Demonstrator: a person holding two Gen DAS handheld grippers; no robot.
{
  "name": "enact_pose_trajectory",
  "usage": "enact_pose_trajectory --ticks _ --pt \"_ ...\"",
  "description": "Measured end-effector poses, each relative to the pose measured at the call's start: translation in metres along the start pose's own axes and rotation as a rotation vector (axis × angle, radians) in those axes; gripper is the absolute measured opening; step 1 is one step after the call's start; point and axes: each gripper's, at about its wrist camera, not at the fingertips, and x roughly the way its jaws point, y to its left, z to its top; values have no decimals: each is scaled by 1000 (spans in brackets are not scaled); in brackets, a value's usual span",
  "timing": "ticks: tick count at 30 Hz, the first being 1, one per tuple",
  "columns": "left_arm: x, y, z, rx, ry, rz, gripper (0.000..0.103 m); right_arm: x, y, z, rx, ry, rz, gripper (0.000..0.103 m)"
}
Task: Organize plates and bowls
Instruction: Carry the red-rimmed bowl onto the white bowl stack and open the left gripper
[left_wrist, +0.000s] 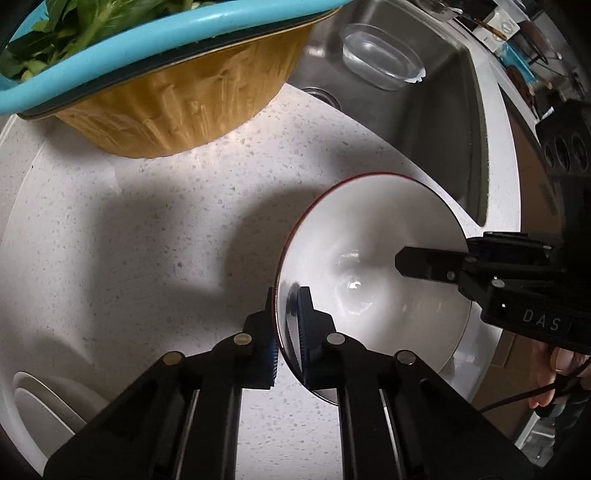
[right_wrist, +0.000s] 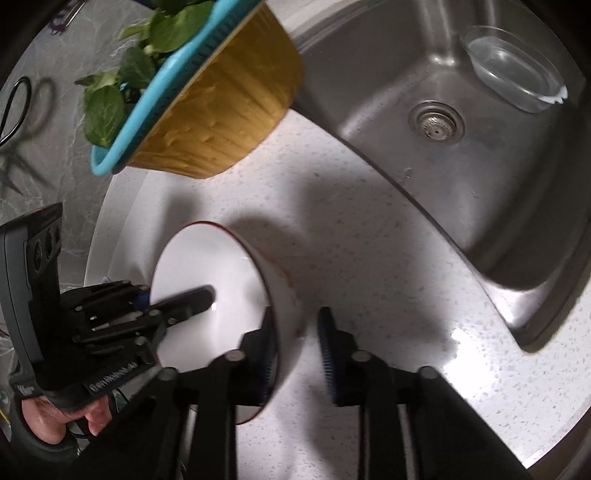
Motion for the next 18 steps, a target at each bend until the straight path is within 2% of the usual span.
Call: enact_pose_trajectory --ticks 9,18 --pt "-11 3 -7 -23 -18 -22 7 1 1 -3 13 5 8 15" --pt "-71 11 -22 -35 -86 -9 8 -25 32 -3 -40 -25 30 15"
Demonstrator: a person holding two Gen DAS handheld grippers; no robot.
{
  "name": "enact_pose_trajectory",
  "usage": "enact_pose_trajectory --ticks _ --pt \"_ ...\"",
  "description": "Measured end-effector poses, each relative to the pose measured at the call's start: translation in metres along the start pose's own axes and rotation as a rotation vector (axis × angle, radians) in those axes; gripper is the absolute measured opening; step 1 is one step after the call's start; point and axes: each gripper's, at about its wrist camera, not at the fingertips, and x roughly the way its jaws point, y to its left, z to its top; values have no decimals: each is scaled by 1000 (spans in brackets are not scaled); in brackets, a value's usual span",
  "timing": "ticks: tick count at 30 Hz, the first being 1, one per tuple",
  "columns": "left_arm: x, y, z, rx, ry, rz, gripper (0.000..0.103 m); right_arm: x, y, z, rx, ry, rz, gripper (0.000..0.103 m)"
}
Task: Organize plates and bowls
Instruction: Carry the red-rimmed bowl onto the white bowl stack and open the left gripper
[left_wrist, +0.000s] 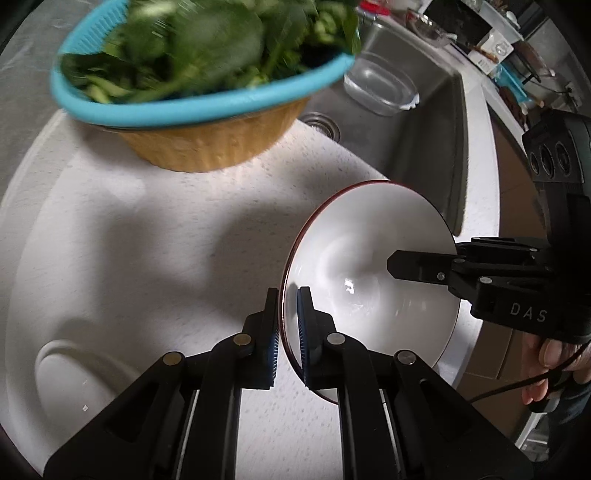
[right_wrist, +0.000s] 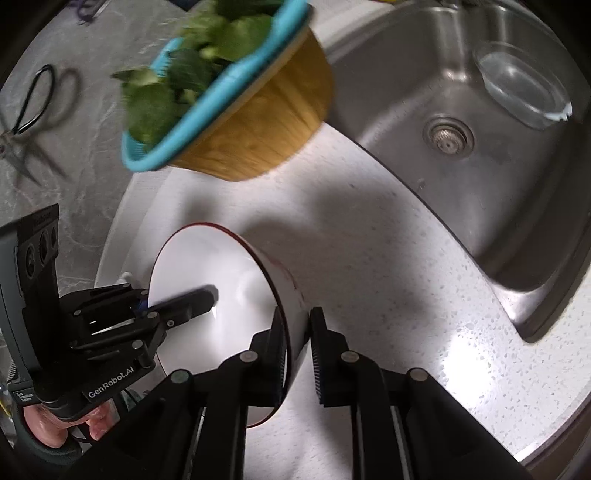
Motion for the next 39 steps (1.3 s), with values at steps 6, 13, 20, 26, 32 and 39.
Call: enact_pose_trajectory --ticks 6,13,20,26,32,39 --pt "-55 36 -21 -63 -64 23 8 -8 53 1 -100 -3 16 15" --pt "-109 96 -66 -184 -117 87 8 10 142 3 -265 32 50 15" --pt "-125 150 -111 -307 -115 117 8 47 214 -1 -396 95 54 15" --pt "-109 181 -140 -365 -90 108 8 75 239 -3 -443 146 25 15" --pt "-83 194 -142 -373 -54 108 8 100 247 -4 -474 180 -31 14" --pt "-63 195 -139 -353 -33 130 8 120 250 -11 -512 197 -98 14"
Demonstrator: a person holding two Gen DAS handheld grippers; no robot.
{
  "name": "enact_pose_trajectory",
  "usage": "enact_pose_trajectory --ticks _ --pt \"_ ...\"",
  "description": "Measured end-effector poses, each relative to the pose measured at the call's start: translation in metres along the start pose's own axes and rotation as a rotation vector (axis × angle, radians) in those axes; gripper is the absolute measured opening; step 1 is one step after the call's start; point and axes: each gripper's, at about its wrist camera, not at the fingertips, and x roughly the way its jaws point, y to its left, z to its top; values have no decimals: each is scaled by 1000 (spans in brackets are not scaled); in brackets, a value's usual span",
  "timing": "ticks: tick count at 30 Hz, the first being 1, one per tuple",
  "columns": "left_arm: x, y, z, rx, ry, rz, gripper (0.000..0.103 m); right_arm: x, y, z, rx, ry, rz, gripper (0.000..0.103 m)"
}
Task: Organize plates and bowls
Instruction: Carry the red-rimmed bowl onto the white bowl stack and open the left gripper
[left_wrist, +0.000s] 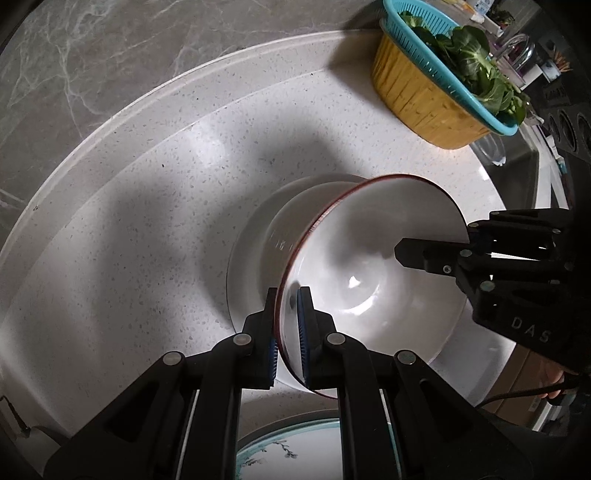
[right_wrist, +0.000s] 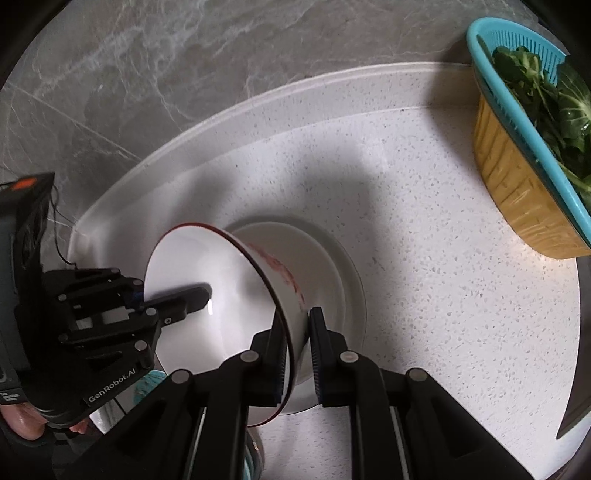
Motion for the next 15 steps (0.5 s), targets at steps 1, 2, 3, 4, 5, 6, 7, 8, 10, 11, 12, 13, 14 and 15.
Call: enact_pose_trajectory --ticks 1,2,3,4,5,6,7,8,10,11,12,13,14,15 --pt "2 -1 0 4 1 4 8 2 0 0 -4 0 -10 14" --pt "4 -2 1 7 2 7 8 4 0 0 -6 1 -18 14" --pt "5 -2 1 10 3 9 8 4 0 0 -9 1 -23 14" --pt "7 -3 1 13 2 11 8 5 -1 0 -12 1 -30 14" --pt "7 -3 1 14 -2 11 8 6 -1 0 -14 1 -36 14" --pt "7 -3 2 15 -4 11 8 6 -1 0 -15 0 -41 14" --pt "7 -4 2 16 -6 13 8 7 -1 0 -18 -1 -44 14" --pt "8 -5 3 18 -9 16 8 8 -1 0 -18 -1 -46 14" --pt "8 -6 4 19 -14 20 8 7 -1 -2 -22 -3 -52 13" --pt "7 -6 5 16 -16 20 8 9 0 -1 -25 -4 -56 13" --pt "7 -5 5 12 -20 19 8 9 1 -1 -27 -4 -59 13" --pt "7 -5 4 8 -23 17 8 10 1 -1 -29 -3 -60 13" --pt "6 -4 4 4 -25 15 8 10 1 -1 -30 -2 -61 13" --pt "6 -4 4 1 -28 13 8 10 1 -1 -30 -1 -62 13"
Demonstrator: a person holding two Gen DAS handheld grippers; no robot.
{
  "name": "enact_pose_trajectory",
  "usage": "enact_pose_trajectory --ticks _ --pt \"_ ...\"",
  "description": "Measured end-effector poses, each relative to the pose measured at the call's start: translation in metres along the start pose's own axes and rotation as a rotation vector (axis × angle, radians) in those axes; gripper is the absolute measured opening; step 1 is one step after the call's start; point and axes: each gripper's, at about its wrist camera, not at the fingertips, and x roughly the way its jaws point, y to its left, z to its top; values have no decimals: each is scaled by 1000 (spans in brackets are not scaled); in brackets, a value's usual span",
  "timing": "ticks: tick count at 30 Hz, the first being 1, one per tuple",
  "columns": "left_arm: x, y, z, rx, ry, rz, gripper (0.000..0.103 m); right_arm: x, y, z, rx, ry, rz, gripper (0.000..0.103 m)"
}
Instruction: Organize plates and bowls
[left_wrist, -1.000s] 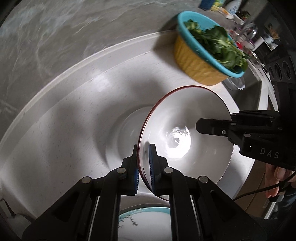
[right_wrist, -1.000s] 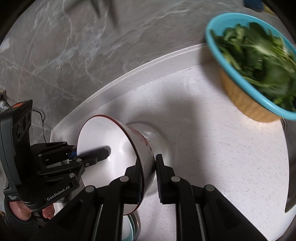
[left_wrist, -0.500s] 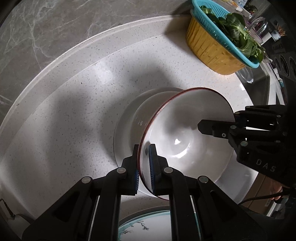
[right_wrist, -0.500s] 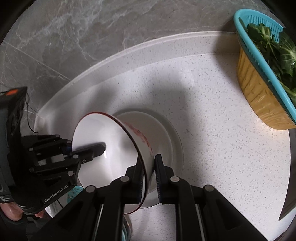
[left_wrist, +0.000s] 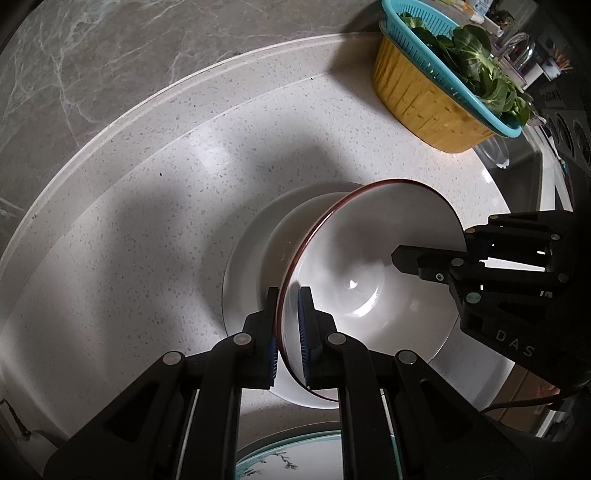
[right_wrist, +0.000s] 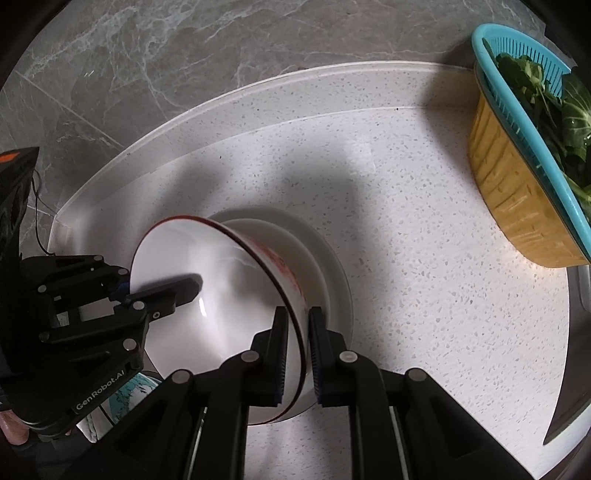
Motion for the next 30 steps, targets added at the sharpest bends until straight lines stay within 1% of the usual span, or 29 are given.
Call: enact_pose_trajectory --ticks 2,6,7,9,10,11,12,13,14,16,17,18,19,20,23,30 --pt "0 1 -1 -6 -6 -4 9 0 1 0 -3 1 -4 13" --pt "-1 3 -4 -21 -26 -22 14 1 2 0 -12 -1 -11 13" --pt "-1 3 -4 -23 -32 -30 16 1 3 0 -14 -2 -14 13" --pt "-1 3 -6 -26 -39 -51 24 2 4 0 -25 -5 -21 13" --pt "-2 2 -6 -27 -44 -56 26 2 4 0 -29 -6 -23 13" --pt "-2 2 -6 -26 -49 -62 32 2 5 0 -35 -7 -27 13" --pt "-3 1 -6 -26 -56 -75 44 3 6 0 -36 -6 -30 12" --pt "-4 0 -6 -27 -67 -95 50 4 6 0 -38 -3 -34 10" --pt "-6 -1 -6 -29 -79 -96 52 6 6 0 -41 4 -29 9" --pt "-9 0 -6 -35 -88 -98 53 10 6 1 -40 15 -31 7" --pt "-11 0 -6 -38 -94 -99 56 11 5 1 -37 18 -29 7" --pt "-12 1 -6 -41 -102 -74 67 12 4 2 -34 19 -30 7" --pt "-15 3 -6 -48 -114 -57 72 13 3 2 -32 20 -32 8" --pt "-18 7 -5 -61 -128 -70 75 13 2 3 -25 19 -34 8" --pt "-23 15 -4 -87 -139 -70 75 13 0 4 -24 21 -37 8" --pt "-25 23 -8 -96 -140 -77 75 14 -2 6 -25 24 -32 9"
